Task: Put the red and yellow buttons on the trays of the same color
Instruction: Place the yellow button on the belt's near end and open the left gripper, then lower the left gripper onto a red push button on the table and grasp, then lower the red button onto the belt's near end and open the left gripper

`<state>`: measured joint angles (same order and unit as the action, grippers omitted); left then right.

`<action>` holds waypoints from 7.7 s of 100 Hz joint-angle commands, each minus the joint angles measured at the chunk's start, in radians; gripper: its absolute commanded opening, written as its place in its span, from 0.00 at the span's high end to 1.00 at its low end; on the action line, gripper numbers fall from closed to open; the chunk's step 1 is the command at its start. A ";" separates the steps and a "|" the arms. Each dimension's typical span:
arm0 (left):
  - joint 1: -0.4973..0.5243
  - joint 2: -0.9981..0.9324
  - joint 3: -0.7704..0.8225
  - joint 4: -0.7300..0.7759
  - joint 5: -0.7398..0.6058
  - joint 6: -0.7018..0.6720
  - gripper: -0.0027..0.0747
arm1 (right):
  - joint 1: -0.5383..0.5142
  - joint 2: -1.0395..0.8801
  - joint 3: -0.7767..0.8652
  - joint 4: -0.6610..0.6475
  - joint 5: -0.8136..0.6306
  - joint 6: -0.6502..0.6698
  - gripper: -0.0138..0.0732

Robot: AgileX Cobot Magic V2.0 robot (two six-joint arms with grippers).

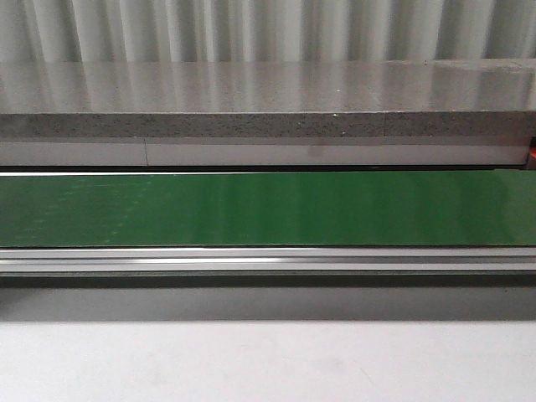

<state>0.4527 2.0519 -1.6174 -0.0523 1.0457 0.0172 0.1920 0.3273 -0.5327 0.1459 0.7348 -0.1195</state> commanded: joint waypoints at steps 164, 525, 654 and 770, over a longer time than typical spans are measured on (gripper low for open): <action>-0.332 -0.434 0.246 -0.067 -0.016 0.010 0.71 | 0.000 0.008 -0.024 0.003 -0.063 -0.011 0.92; 0.037 -0.396 0.116 -0.026 0.071 -0.017 0.74 | 0.000 0.008 -0.024 0.003 -0.064 -0.011 0.92; -0.385 -0.403 0.116 -0.125 -0.003 0.055 0.34 | 0.000 0.008 -0.024 0.003 -0.063 -0.011 0.92; -0.697 -1.410 0.929 -0.125 -0.328 0.096 0.99 | 0.010 0.129 -0.070 0.010 -0.026 -0.009 0.92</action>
<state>-0.2360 0.7142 -0.7038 -0.1612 0.7841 0.1116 0.1943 0.4007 -0.5497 0.1459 0.7725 -0.1195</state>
